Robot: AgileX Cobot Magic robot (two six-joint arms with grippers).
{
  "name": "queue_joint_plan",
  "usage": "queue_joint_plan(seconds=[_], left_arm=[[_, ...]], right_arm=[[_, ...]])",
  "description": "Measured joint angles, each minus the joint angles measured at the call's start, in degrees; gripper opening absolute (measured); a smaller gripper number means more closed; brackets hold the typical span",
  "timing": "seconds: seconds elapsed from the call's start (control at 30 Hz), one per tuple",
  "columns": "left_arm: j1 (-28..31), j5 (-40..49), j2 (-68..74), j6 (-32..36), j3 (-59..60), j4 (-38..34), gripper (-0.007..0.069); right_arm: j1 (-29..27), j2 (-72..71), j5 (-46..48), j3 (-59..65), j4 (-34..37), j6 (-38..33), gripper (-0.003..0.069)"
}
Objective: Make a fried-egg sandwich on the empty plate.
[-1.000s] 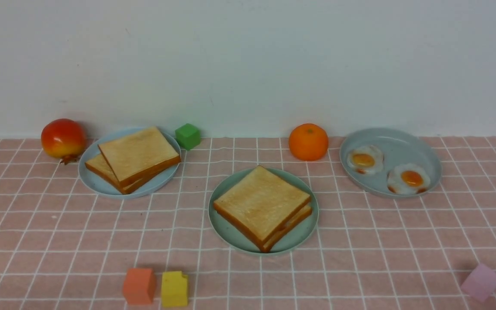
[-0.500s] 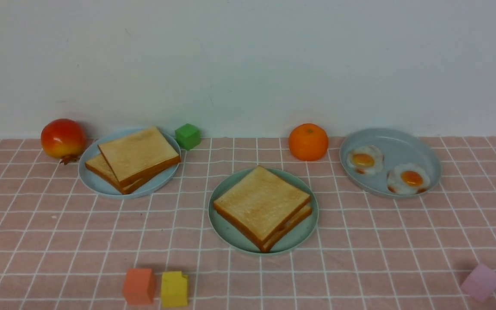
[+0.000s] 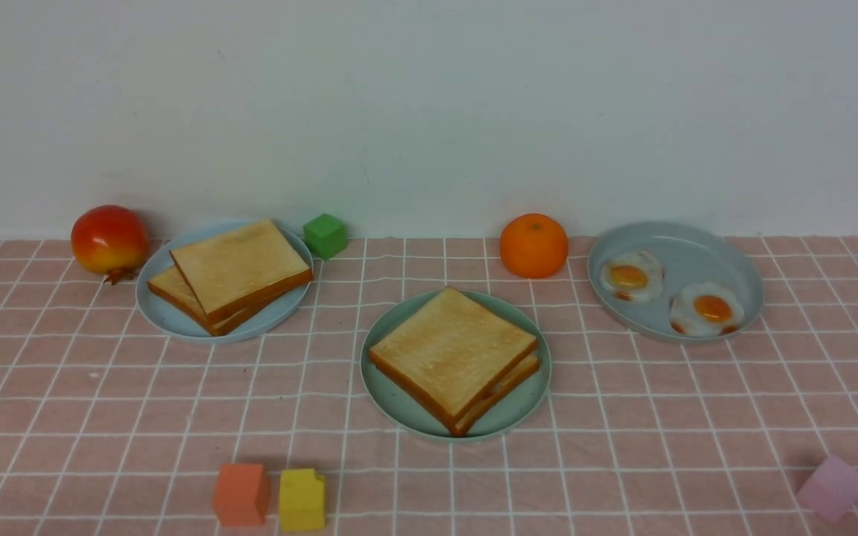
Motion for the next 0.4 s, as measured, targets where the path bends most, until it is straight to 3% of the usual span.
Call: queue_joint_plan(seconds=[0.4], left_arm=[[0.00, 0.00, 0.00, 0.00, 0.00, 0.00, -0.0007]], right_arm=[[0.00, 0.00, 0.00, 0.00, 0.00, 0.00, 0.0059]])
